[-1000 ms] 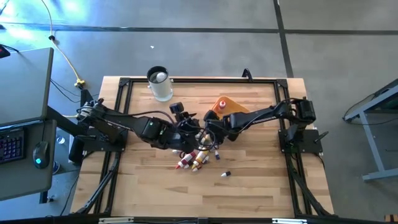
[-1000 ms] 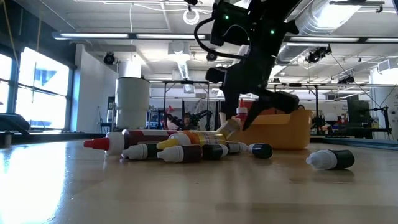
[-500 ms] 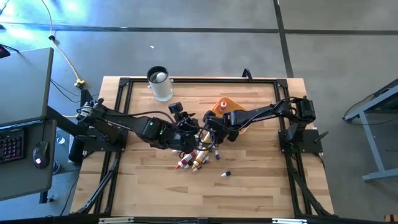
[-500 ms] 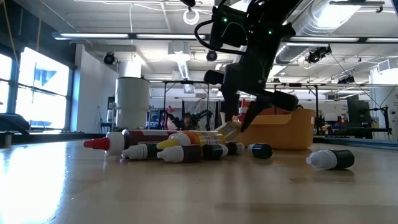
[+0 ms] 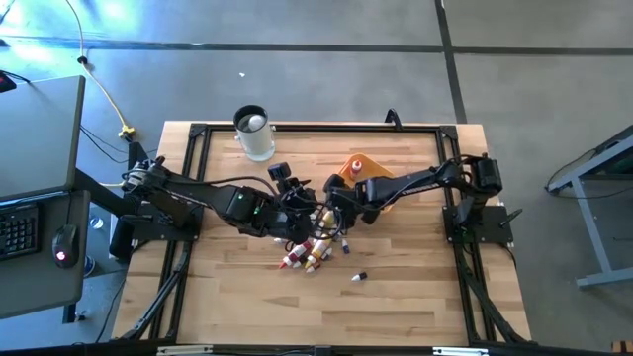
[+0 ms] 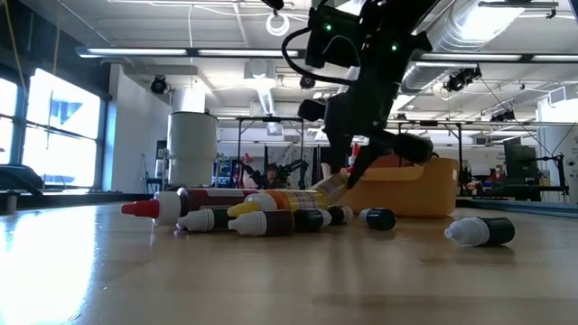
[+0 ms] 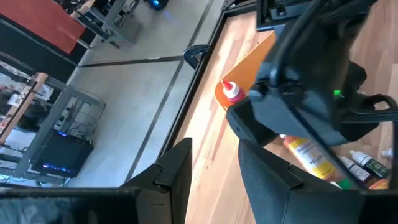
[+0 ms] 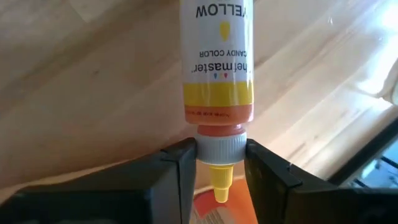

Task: Pick & Place food coloring
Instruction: Put the right large yellow food coloring bottle into the yellow bin

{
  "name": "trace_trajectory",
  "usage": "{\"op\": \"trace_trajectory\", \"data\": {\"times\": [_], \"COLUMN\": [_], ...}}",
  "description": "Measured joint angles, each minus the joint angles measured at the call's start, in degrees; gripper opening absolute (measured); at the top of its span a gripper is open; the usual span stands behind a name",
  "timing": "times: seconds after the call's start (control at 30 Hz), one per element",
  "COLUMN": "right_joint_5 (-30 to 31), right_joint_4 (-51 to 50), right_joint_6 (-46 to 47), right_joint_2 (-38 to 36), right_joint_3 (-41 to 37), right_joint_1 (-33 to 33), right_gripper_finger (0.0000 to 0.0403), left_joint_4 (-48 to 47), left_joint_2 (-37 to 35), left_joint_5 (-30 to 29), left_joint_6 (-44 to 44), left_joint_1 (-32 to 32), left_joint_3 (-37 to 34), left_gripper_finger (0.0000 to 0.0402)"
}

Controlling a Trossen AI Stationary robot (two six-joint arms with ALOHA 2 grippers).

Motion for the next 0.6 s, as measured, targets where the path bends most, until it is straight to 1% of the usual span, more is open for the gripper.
{"op": "trace_trajectory", "data": {"times": [0.1, 0.17, 0.43, 0.53, 0.6], "right_joint_5": [2.01, 4.56, 22.00, 27.55, 30.19], "right_joint_4": [-0.13, -1.07, -8.99, -14.46, -20.85], "right_joint_6": [-0.15, -0.13, -1.37, 1.62, 5.00], "right_joint_2": [-0.70, -1.13, -1.21, -1.59, -1.59], "right_joint_3": [0.06, 0.59, 5.29, 7.76, 9.58], "right_joint_1": [1.65, 2.87, 6.90, 7.31, 7.07], "right_gripper_finger": [0.0106, 0.0107, 0.0107, 0.0108, 0.0108], "left_joint_4": [0.02, 0.01, 0.02, 0.02, -0.01], "left_joint_2": [0.00, 0.02, 0.00, 0.02, 0.00], "left_joint_5": [-0.04, -0.16, -0.18, -0.17, -0.18], "left_joint_6": [0.00, 0.00, -0.02, -0.02, 0.00], "left_joint_1": [0.00, 0.00, 0.00, 0.00, 0.00], "left_joint_3": [0.00, 0.00, -0.02, -0.02, -0.04], "left_gripper_finger": [0.0129, 0.0129, 0.0129, 0.0129, 0.0129]}}
